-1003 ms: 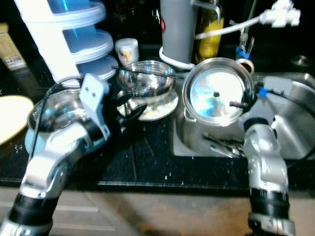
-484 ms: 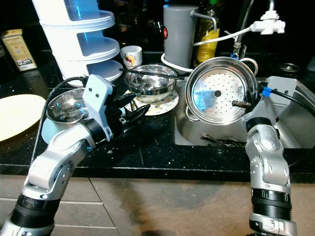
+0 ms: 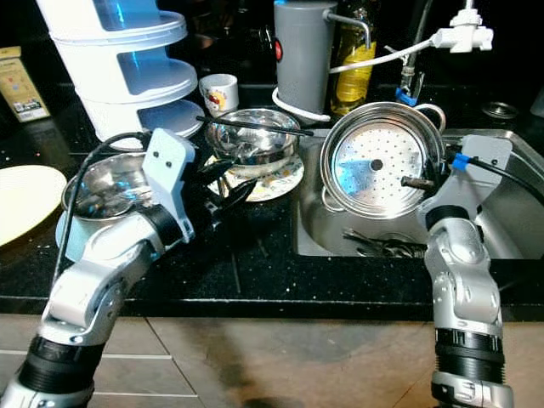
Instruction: Kitchen organization
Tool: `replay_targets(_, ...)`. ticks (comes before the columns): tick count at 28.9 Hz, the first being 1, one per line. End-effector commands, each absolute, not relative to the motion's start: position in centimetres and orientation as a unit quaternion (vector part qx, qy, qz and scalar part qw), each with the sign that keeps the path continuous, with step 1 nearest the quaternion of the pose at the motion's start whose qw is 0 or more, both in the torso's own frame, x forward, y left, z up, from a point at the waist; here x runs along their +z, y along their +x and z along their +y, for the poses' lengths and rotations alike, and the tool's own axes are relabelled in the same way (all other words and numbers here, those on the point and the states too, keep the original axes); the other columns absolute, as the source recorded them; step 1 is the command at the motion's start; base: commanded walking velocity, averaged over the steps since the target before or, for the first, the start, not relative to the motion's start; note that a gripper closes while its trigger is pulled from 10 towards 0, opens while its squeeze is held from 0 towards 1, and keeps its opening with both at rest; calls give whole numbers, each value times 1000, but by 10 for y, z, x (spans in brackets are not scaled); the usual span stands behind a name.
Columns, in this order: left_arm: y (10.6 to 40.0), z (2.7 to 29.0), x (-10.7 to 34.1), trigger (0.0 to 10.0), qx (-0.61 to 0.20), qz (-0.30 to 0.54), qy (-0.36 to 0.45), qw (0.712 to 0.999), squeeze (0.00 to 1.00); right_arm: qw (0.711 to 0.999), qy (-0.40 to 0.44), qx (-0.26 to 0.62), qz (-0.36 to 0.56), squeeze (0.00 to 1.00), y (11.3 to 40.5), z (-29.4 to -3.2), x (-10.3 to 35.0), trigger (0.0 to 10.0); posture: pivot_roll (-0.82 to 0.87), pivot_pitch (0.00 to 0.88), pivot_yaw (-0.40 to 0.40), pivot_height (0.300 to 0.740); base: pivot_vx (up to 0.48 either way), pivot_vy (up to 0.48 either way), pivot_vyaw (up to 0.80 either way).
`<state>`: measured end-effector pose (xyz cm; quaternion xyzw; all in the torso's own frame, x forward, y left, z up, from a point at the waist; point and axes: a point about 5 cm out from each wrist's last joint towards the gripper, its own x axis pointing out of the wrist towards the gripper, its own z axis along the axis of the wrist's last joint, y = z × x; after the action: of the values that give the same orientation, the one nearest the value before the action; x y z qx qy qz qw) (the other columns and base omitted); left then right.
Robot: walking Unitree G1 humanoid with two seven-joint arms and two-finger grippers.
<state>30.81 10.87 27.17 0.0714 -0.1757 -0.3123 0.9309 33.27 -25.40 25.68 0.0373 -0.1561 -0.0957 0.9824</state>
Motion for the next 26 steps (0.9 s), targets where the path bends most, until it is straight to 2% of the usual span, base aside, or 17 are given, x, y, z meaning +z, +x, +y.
replay_targets(1, 310, 111, 269, 10000, -308, -166, 76, 934, 0, 981, 29, -96, -167, 0, 330, -254, 263, 10000, -92, 145, -12, 740, 0, 0, 0)
replay_targets(5, 310, 111, 269, 10000, -307, -166, 76, 934, 0, 981, 29, -96, -167, 0, 330, -254, 263, 10000, -93, 147, -12, 740, 0, -172, 0)
replay_targets(26, 311, 114, 269, 10000, -303, -167, 74, 935, 0, 981, 25, -95, -166, 0, 330, -255, 263, 10000, -96, 149, -17, 740, 0, -411, 0)
